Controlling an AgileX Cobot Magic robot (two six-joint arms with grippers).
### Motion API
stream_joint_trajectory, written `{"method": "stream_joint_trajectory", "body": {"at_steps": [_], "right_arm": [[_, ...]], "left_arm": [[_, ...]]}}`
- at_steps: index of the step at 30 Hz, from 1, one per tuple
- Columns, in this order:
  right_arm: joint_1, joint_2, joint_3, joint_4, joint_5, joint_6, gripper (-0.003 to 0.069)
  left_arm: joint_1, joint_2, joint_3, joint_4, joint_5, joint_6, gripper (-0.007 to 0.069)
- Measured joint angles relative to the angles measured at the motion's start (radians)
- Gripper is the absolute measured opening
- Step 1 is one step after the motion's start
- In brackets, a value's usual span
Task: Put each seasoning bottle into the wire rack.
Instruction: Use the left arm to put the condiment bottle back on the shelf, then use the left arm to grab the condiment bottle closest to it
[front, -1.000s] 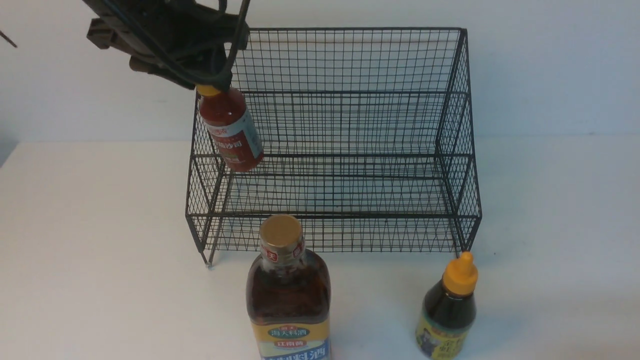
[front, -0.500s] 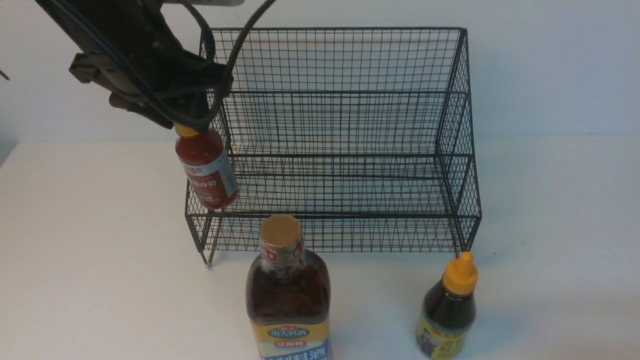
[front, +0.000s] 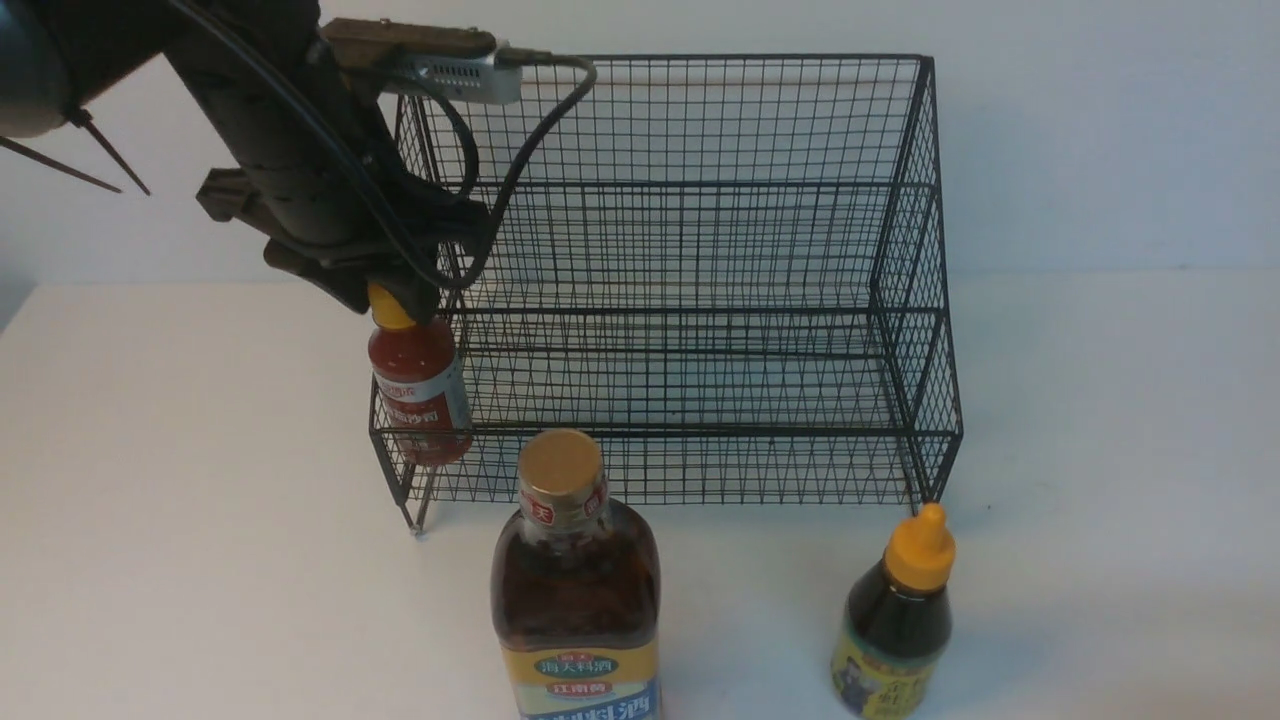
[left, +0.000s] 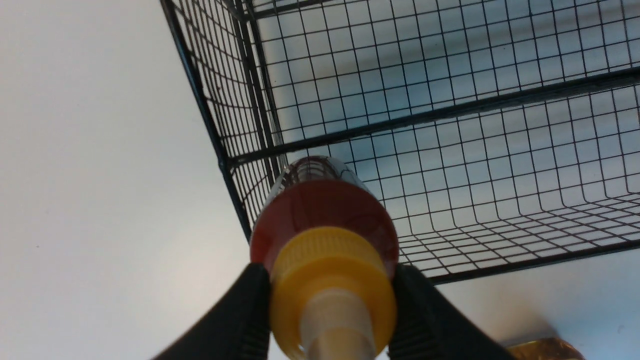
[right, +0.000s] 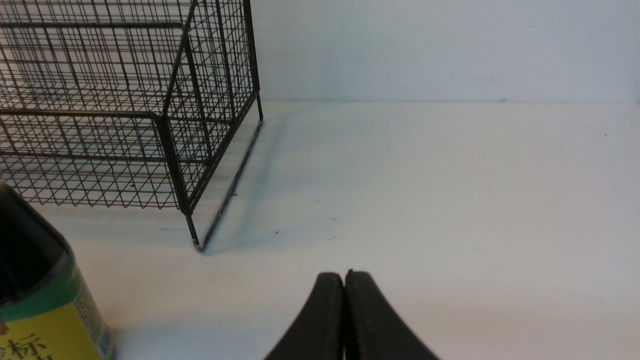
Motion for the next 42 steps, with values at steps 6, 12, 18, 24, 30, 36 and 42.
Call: {"method": "stream_joint_trajectory", "body": {"at_steps": [6, 12, 18, 24, 30, 36, 42], "right_arm": [[0.000, 0.000, 0.000, 0.000, 0.000, 0.000, -0.0008], [0.000, 0.000, 0.000, 0.000, 0.000, 0.000, -0.0008], [0.000, 0.000, 0.000, 0.000, 0.000, 0.000, -0.0008], [0.000, 0.000, 0.000, 0.000, 0.000, -0.015, -0.0008], [0.000, 0.000, 0.000, 0.000, 0.000, -0.015, -0.0008], [0.000, 0.000, 0.000, 0.000, 0.000, -0.015, -0.0008], [0.000, 0.000, 0.000, 0.000, 0.000, -0.015, -0.0008]], "left_arm": [[0.000, 0.017, 0.000, 0.003, -0.001, -0.003, 0.0275], [-0.002, 0.017, 0.000, 0.021, -0.003, -0.053, 0.0275], [-0.006, 0.017, 0.000, 0.032, -0.012, -0.062, 0.0281], [-0.005, 0.016, -0.002, 0.083, -0.029, -0.080, 0.0389], [-0.005, 0.016, -0.003, 0.083, -0.023, -0.087, 0.0491], [-0.005, 0.012, -0.003, 0.084, -0.021, -0.088, 0.0524], [-0.005, -0.061, -0.003, 0.084, -0.018, -0.088, 0.0524]]}}
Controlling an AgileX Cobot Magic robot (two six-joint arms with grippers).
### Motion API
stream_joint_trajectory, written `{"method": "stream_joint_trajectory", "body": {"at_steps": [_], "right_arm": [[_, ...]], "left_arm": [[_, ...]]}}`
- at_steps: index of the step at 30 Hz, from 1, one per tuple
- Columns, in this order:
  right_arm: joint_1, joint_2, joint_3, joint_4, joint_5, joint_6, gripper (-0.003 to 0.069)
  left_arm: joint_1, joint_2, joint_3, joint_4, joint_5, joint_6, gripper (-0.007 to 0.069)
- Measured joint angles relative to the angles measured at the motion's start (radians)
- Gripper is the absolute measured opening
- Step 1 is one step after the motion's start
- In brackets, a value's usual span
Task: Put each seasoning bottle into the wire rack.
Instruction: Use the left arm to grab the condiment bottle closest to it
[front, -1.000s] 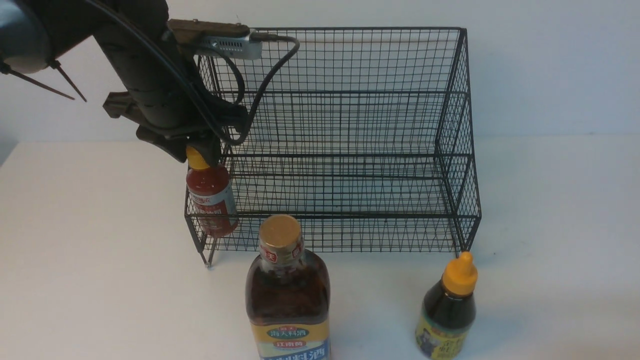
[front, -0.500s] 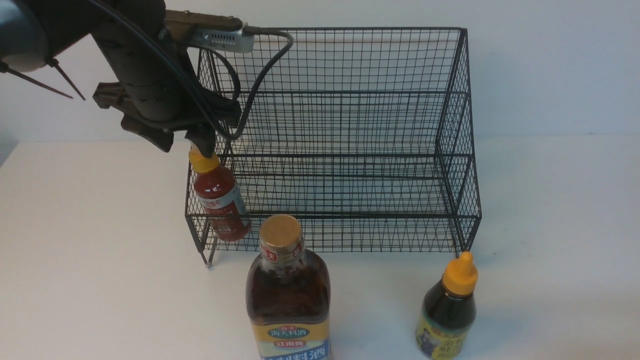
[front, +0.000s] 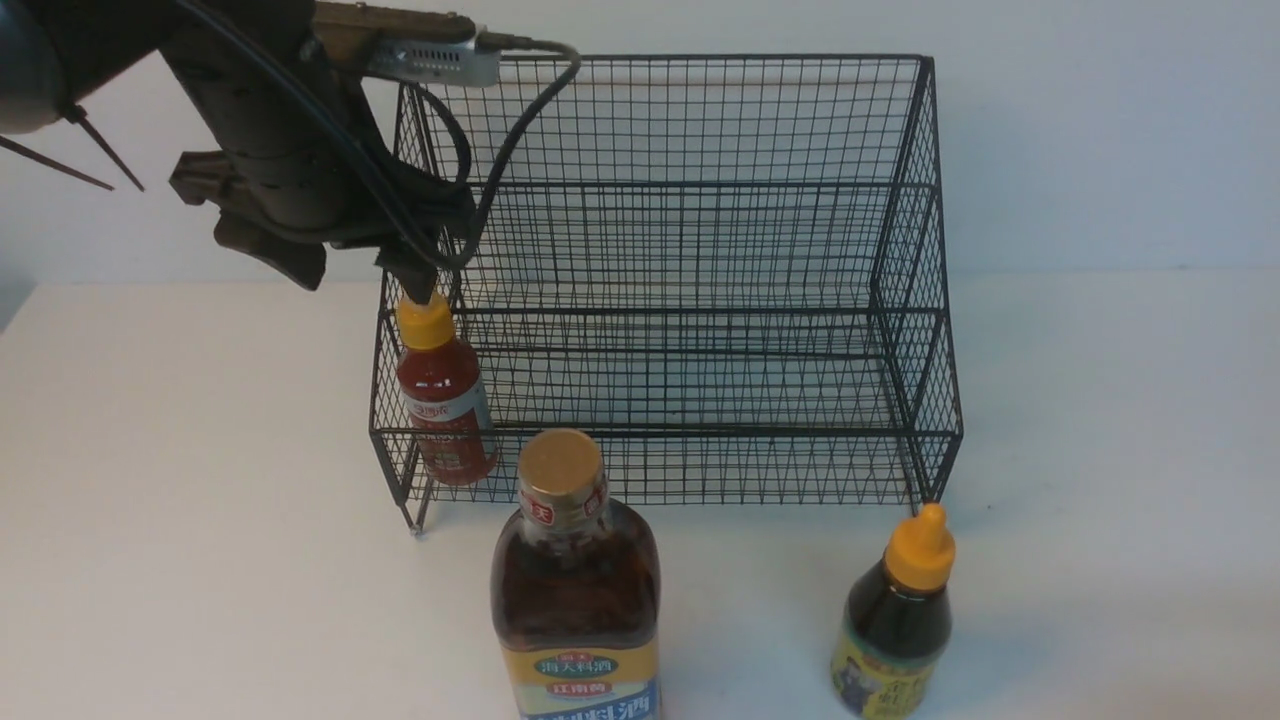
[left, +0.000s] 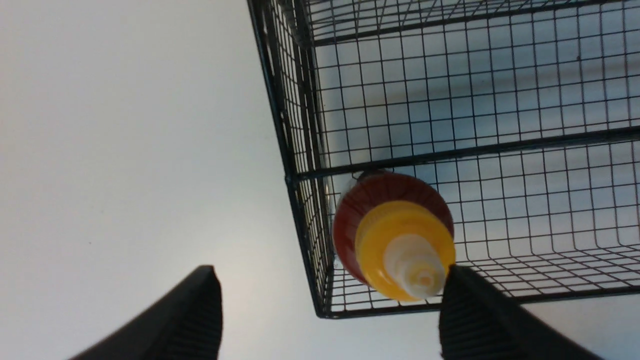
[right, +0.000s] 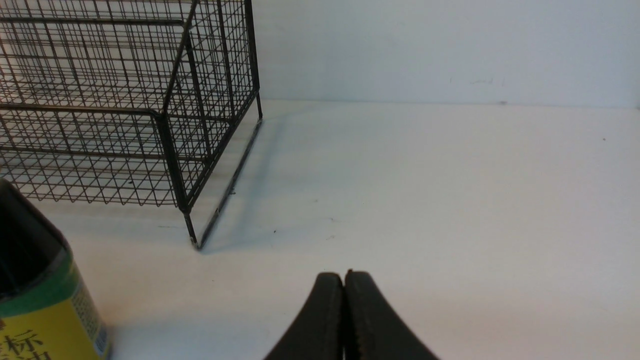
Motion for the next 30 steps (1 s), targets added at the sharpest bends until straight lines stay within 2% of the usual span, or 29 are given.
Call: {"method": "stream_joint_trajectory", "body": {"at_steps": [6, 10, 12, 14, 15, 16, 17, 19, 23, 25, 26, 29, 30], "right_arm": [[0.000, 0.000, 0.000, 0.000, 0.000, -0.001, -0.0008], [0.000, 0.000, 0.000, 0.000, 0.000, -0.001, -0.0008], [0.000, 0.000, 0.000, 0.000, 0.000, -0.001, -0.0008], [0.000, 0.000, 0.000, 0.000, 0.000, -0.001, -0.0008], [0.000, 0.000, 0.000, 0.000, 0.000, -0.001, -0.0008], [0.000, 0.000, 0.000, 0.000, 0.000, -0.001, -0.0008], [0.000, 0.000, 0.000, 0.000, 0.000, -0.001, -0.0008], [0.000, 0.000, 0.000, 0.000, 0.000, -0.001, -0.0008], [0.000, 0.000, 0.000, 0.000, 0.000, -0.001, -0.0008], [0.000, 0.000, 0.000, 0.000, 0.000, -0.001, -0.0008], [0.000, 0.000, 0.000, 0.000, 0.000, -0.001, -0.0008], [0.000, 0.000, 0.000, 0.000, 0.000, -0.001, -0.0008], [0.000, 0.000, 0.000, 0.000, 0.000, -0.001, -0.0008]], "left_arm": [[0.000, -0.106, 0.000, 0.003, 0.006, 0.002, 0.0521], [0.000, -0.180, 0.000, -0.008, 0.017, 0.012, 0.0463], [0.000, -0.229, 0.004, -0.045, 0.017, 0.029, 0.0386], [0.001, -0.292, 0.033, -0.133, 0.017, 0.067, 0.0253], [0.001, -0.339, 0.059, -0.182, 0.017, 0.101, 0.0158], [0.001, -0.347, 0.072, -0.191, 0.017, 0.107, 0.0129], [-0.002, -0.416, 0.136, -0.263, 0.018, 0.142, 0.0058], [-0.014, -0.491, 0.218, -0.318, 0.019, 0.145, 0.0014], [-0.075, -0.577, 0.340, -0.355, 0.026, 0.068, 0.0010], [-0.173, -0.585, 0.378, -0.354, 0.030, -0.003, 0.0057], [-0.173, -0.584, 0.379, -0.354, 0.030, -0.008, 0.0062], [-0.311, -0.546, 0.367, -0.325, 0.028, -0.064, 0.0169], [-0.362, -0.524, 0.348, -0.302, 0.028, -0.087, 0.0227]]}}
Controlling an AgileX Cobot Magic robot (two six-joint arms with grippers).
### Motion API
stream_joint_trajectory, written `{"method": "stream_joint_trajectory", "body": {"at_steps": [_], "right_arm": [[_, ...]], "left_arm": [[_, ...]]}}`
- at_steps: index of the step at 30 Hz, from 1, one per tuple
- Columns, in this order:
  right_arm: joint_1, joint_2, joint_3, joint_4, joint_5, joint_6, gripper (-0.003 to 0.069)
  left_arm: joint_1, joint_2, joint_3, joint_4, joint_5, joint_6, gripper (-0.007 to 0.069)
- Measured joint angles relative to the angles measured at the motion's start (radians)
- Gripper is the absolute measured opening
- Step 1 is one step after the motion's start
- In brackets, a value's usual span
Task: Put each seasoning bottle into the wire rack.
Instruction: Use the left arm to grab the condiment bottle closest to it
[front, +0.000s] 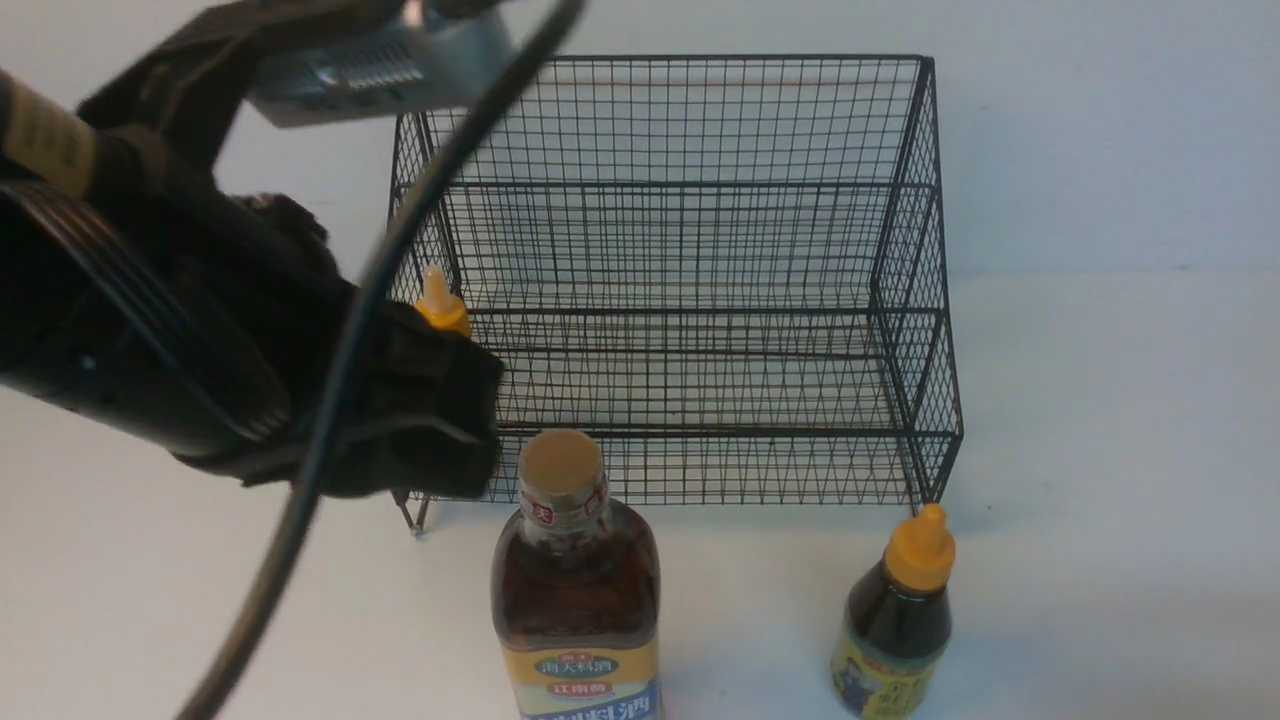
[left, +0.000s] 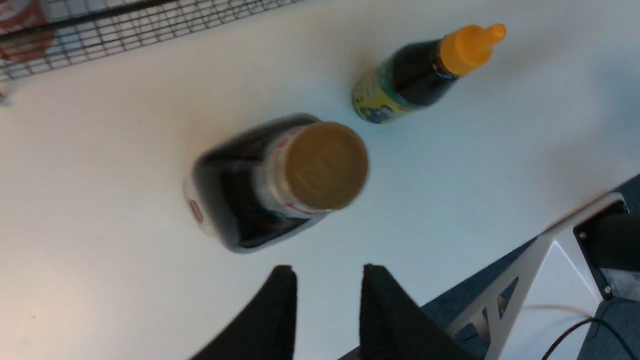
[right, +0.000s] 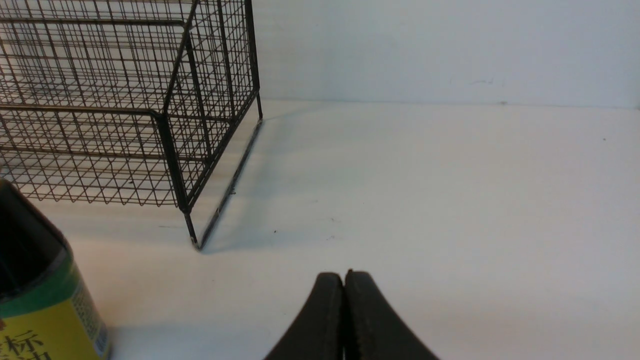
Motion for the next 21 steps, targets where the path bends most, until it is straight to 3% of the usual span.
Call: {"method": "stream_joint_trajectory", "body": {"at_steps": [4, 8, 11, 18, 21], "right_arm": [[0.000, 0.000, 0.000, 0.000, 0.000, 0.000, -0.0008], [0.000, 0.000, 0.000, 0.000, 0.000, 0.000, -0.0008], [0.000, 0.000, 0.000, 0.000, 0.000, 0.000, -0.0008], [0.000, 0.000, 0.000, 0.000, 0.000, 0.000, -0.0008], [0.000, 0.000, 0.000, 0.000, 0.000, 0.000, -0.0008]], "left_arm": [[-0.081, 0.071, -0.065, 0.096, -0.002, -0.070, 0.0380], [-0.098, 0.140, -0.093, 0.186, -0.006, -0.136, 0.0511], [-0.100, 0.185, -0.093, 0.225, -0.006, -0.160, 0.0556], [-0.100, 0.265, -0.093, 0.234, -0.009, -0.184, 0.0573], [-0.100, 0.284, -0.093, 0.234, -0.009, -0.186, 0.0545]]}}
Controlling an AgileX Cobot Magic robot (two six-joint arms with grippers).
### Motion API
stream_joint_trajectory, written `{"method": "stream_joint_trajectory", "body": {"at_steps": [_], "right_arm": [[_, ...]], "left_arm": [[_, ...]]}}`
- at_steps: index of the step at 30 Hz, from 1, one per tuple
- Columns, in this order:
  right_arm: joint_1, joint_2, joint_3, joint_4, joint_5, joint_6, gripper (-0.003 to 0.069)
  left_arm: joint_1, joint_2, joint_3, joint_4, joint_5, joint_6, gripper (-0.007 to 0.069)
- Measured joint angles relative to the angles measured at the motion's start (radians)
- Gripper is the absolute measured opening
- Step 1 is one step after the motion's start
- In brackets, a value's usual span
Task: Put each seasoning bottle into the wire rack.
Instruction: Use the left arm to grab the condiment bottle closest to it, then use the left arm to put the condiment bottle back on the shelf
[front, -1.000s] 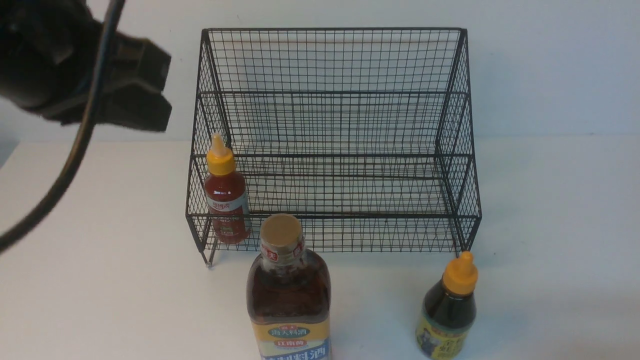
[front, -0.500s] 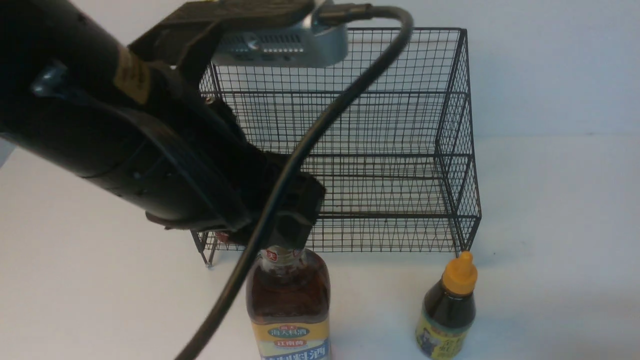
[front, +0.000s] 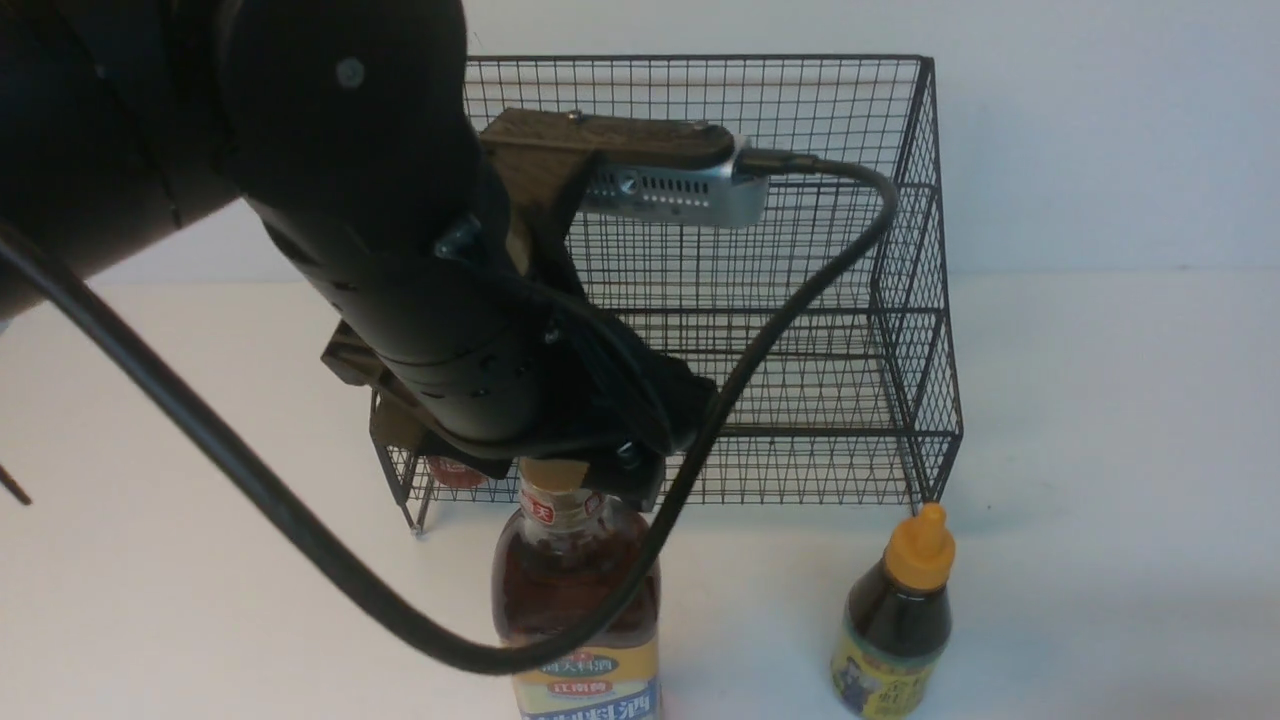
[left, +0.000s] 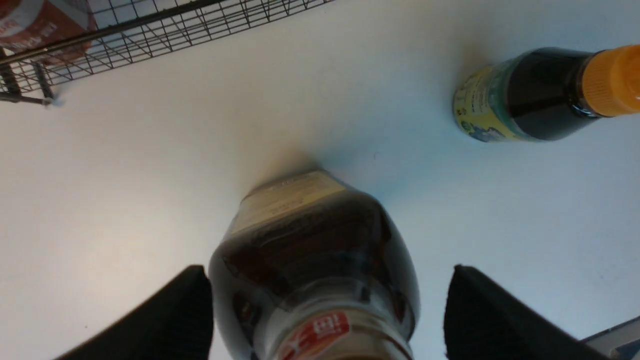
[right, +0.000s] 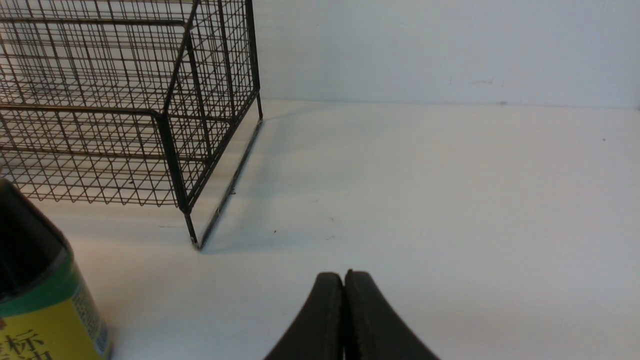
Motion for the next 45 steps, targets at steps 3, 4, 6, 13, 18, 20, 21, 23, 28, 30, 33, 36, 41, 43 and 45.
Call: {"method": "stream_joint_trajectory", "body": {"at_steps": [3, 4, 6, 13, 18, 20, 21, 23, 28, 30, 33, 36, 41, 43, 45], "right_arm": [[0.000, 0.000, 0.000, 0.000, 0.000, 0.000, -0.0008], [0.000, 0.000, 0.000, 0.000, 0.000, -0.001, -0.0008], [0.000, 0.000, 0.000, 0.000, 0.000, -0.001, -0.0008], [0.000, 0.000, 0.000, 0.000, 0.000, -0.001, -0.0008], [0.000, 0.000, 0.000, 0.000, 0.000, -0.001, -0.0008], [0.000, 0.000, 0.000, 0.000, 0.000, -0.001, -0.0008], [0.000, 0.000, 0.000, 0.000, 0.000, -0.001, -0.0008], [0.000, 0.000, 0.000, 0.000, 0.000, -0.001, -0.0008], [0.000, 0.000, 0.000, 0.000, 0.000, -0.001, -0.0008], [0.000, 0.000, 0.000, 0.000, 0.000, -0.001, -0.0008], [0.000, 0.000, 0.000, 0.000, 0.000, -0.001, -0.0008], [0.000, 0.000, 0.000, 0.000, 0.000, -0.001, -0.0008], [0.000, 0.000, 0.000, 0.000, 0.000, -0.001, -0.0008], [0.000, 0.000, 0.000, 0.000, 0.000, -0.001, -0.0008], [0.000, 0.000, 0.000, 0.000, 0.000, -0.001, -0.0008]], "left_arm": [[0.000, 0.013, 0.000, 0.000, 0.000, 0.004, 0.0444], [0.000, 0.017, 0.000, 0.000, 0.000, 0.005, 0.0386], [0.000, 0.018, -0.002, 0.000, -0.004, 0.011, 0.0307], [-0.001, 0.021, -0.026, 0.000, 0.008, 0.055, 0.0310], [-0.001, -0.004, -0.072, 0.008, 0.025, 0.056, 0.0310], [-0.001, -0.022, -0.081, 0.009, 0.026, 0.056, 0.0310], [-0.001, -0.030, -0.085, 0.010, 0.026, 0.056, 0.0310], [-0.001, -0.040, -0.087, 0.012, 0.026, 0.056, 0.0310], [-0.001, -0.058, -0.113, 0.035, 0.037, 0.056, 0.0310], [-0.001, -0.058, -0.147, 0.052, 0.038, 0.056, 0.0310], [-0.001, -0.058, -0.235, 0.076, 0.039, 0.056, 0.0310], [-0.001, -0.058, -0.328, 0.093, 0.039, 0.055, 0.0310], [-0.001, -0.045, -0.448, 0.138, 0.038, 0.038, 0.0310], [-0.001, -0.038, -0.482, 0.164, 0.038, 0.033, 0.0310], [-0.001, -0.036, -0.505, 0.186, 0.038, 0.025, 0.0310]]}}
